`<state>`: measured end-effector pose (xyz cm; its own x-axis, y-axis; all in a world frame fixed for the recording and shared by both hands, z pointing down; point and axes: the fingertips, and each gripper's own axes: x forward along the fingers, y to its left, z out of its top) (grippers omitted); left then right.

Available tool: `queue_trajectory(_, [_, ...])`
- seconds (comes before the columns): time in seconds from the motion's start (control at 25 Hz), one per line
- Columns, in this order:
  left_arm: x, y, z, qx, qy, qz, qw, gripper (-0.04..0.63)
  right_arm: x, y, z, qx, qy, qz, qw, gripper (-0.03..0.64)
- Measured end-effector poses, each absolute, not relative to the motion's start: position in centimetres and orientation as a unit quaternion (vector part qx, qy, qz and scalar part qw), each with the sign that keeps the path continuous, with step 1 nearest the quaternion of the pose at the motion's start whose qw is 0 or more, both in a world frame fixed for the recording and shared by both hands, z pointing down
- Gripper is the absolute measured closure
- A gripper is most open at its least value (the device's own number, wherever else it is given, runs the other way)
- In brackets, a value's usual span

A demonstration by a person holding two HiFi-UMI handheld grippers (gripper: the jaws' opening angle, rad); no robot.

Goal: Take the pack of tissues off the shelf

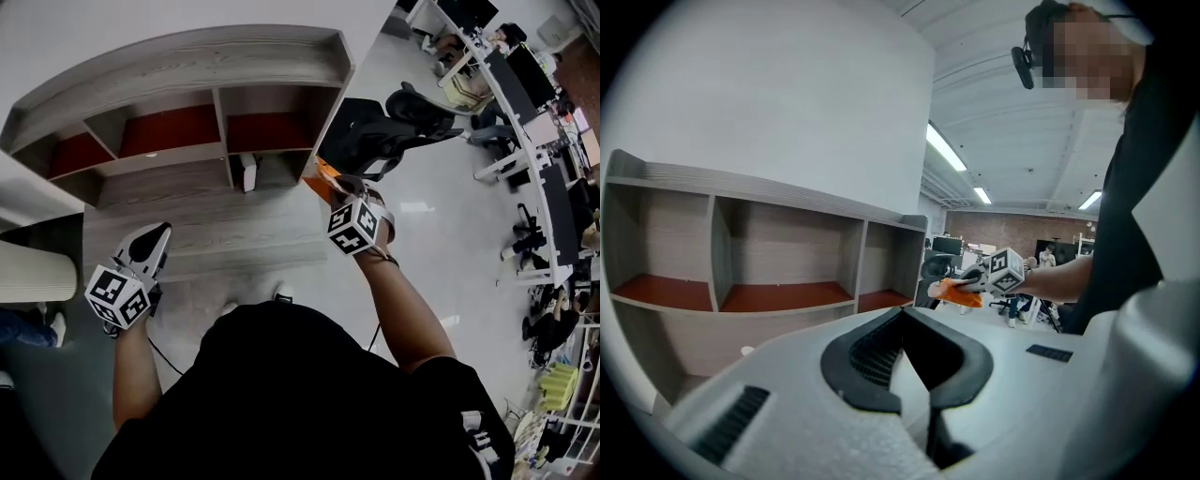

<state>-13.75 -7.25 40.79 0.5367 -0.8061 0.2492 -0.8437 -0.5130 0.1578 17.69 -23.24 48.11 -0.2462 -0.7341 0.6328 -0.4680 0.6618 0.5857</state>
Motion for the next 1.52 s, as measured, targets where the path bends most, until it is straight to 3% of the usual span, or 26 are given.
queue_trajectory(0.76, [-10.4,-9.2,41.6,0.893,-0.422,0.091,0.129,0.578,20.7,-19.6,46.2,0.407,-0.768,-0.125,0.479,0.595])
queue_trajectory(1.52, [-13.9,-7.7,43.3,0.869,-0.465,0.082,0.15,0.578,15.5,-20.6,48.8,0.353,-0.783,-0.145,0.491,0.595])
